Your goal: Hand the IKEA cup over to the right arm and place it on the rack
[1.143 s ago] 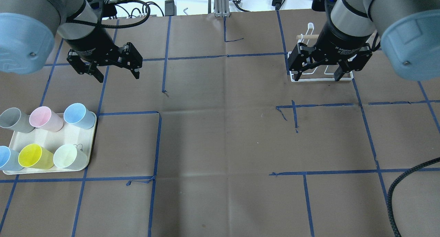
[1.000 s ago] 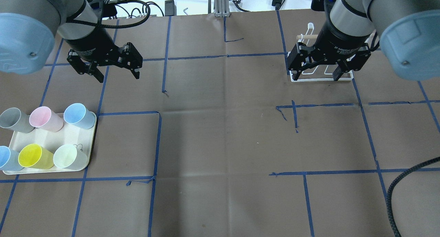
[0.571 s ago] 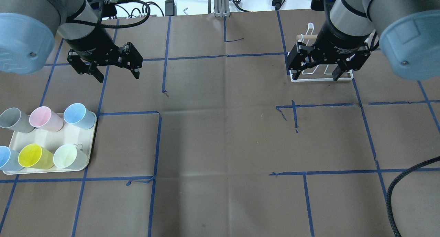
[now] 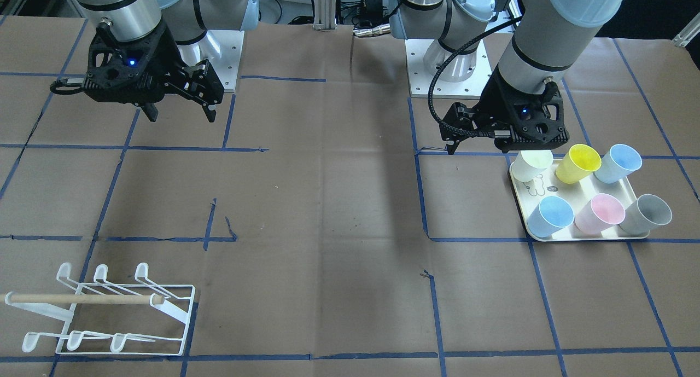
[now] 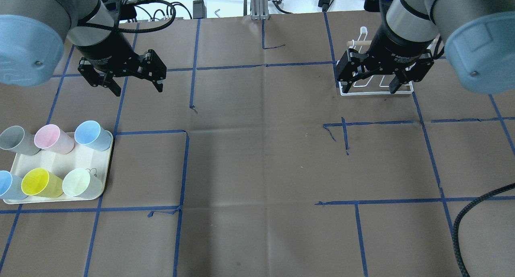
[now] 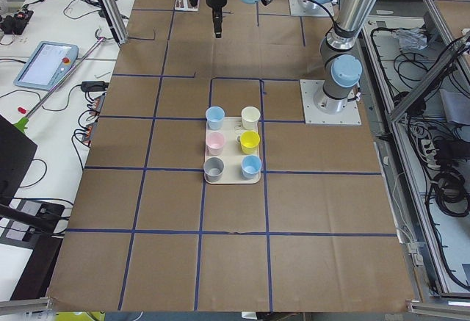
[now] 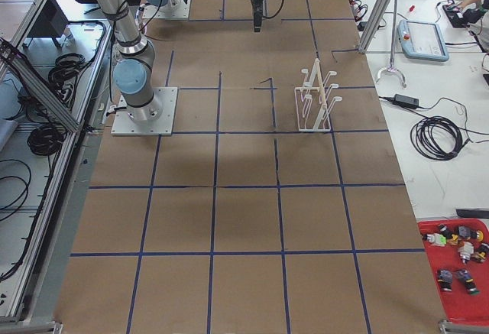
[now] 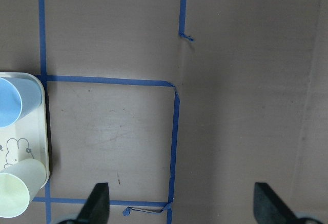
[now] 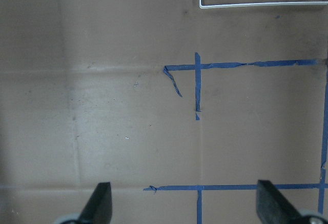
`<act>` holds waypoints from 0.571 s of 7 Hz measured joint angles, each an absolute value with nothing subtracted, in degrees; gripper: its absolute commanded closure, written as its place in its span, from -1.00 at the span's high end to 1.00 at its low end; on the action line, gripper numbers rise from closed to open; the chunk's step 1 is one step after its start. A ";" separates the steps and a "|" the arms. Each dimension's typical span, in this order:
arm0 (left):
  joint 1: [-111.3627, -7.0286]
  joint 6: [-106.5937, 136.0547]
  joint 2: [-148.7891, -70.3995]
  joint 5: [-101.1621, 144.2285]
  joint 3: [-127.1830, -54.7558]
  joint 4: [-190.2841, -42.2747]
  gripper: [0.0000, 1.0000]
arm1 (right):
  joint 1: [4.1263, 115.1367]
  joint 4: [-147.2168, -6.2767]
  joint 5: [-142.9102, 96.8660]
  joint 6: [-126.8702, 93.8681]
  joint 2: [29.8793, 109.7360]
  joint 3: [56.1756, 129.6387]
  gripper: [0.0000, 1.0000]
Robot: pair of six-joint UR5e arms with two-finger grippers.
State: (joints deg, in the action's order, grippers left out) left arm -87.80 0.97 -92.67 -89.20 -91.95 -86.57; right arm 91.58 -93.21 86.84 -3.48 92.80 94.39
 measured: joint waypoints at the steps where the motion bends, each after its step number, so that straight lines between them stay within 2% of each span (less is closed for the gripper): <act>1: -87.80 0.86 -92.52 -89.23 -92.11 -86.55 1.00 | 91.58 -93.19 86.84 -3.50 92.81 94.31 1.00; 4: -86.94 0.11 -91.96 -89.19 -92.56 -85.68 1.00 | 91.58 -93.18 86.84 -3.51 92.81 94.15 1.00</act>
State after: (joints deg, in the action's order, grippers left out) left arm -86.94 0.11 -91.96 -89.19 -92.56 -85.68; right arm 91.58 -93.18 86.84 -3.51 92.81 94.15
